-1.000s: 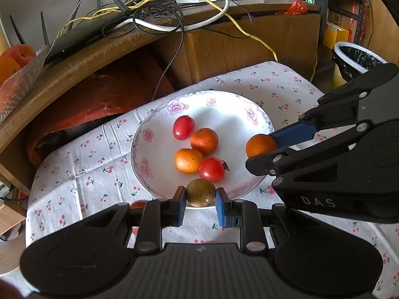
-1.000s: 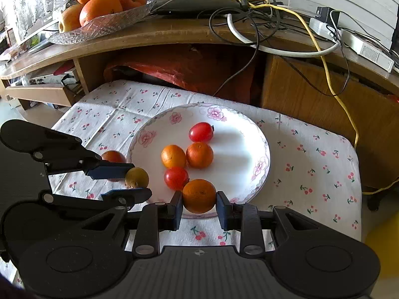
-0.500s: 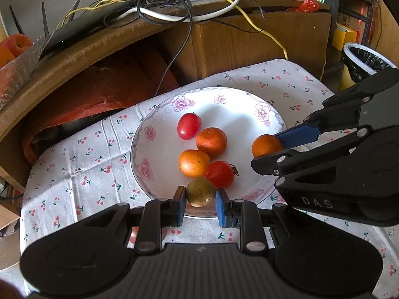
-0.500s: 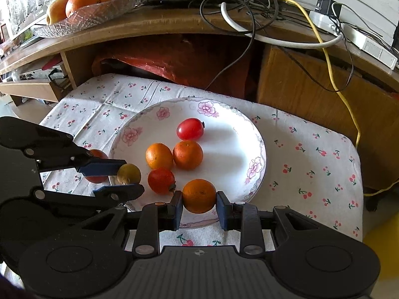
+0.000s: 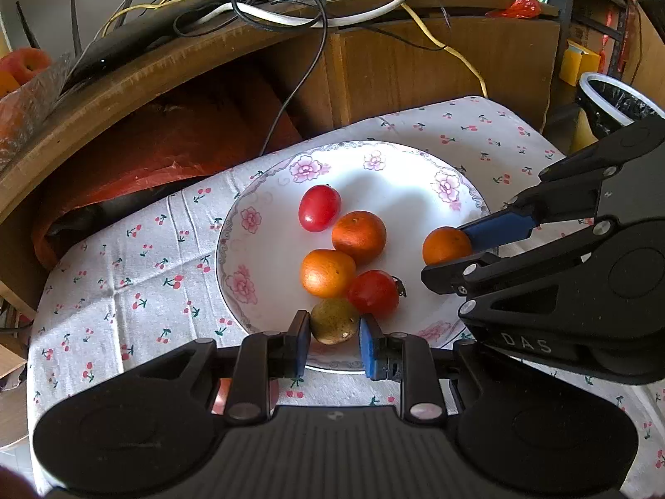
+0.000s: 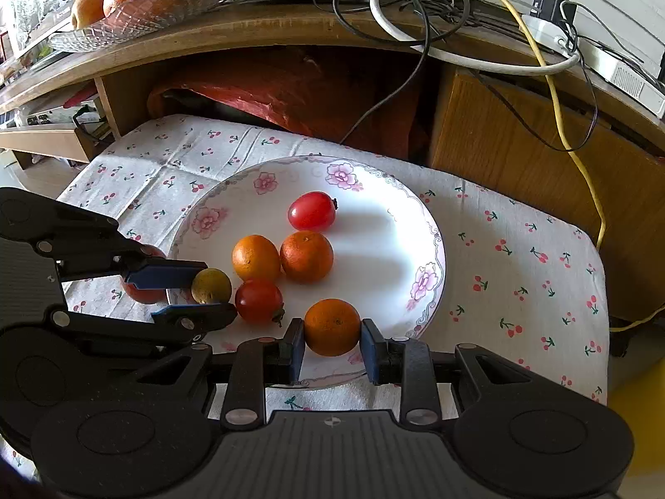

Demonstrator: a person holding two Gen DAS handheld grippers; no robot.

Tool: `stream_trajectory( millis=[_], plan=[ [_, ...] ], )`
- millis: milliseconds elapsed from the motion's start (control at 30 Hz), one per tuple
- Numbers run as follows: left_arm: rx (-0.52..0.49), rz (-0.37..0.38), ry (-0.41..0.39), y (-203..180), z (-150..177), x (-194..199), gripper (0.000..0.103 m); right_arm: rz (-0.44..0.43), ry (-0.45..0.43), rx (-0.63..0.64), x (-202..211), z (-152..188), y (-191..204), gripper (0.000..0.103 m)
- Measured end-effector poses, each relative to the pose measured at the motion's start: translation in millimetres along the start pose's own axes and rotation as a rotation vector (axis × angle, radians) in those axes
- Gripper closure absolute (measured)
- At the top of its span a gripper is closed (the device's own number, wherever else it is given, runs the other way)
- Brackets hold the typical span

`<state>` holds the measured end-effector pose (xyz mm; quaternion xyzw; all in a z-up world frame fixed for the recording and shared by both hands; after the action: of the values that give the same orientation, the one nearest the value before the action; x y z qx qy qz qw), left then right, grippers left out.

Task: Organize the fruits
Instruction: 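Carry kiwi and orange over the white bowl and open both tools, then grasp the large dark red tomato with the left tool while the right tool grasps the other kiwi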

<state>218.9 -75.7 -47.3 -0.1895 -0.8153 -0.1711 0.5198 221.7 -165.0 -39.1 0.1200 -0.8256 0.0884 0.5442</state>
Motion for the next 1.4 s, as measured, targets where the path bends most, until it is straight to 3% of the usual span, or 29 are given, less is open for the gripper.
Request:
stream_trajectory(
  millis=[1400],
  plan=[
    [0.022,0.0,-0.034,1,1,9,0.065,-0.001,-0.049,-0.038,13,0,-2,0.073]
  ],
)
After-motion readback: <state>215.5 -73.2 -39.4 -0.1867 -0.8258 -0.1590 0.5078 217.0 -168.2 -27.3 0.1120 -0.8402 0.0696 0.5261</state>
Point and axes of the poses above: each gripper's, at about its wrist camera, not at the fingertips, and x roughly against the way its jaws point, y to its left, z to its underside, the point moved 2 cm from there along -x, roughly the way its jaws point, and after that the axes turned 12 degrees about y, right-handed, at the moved point
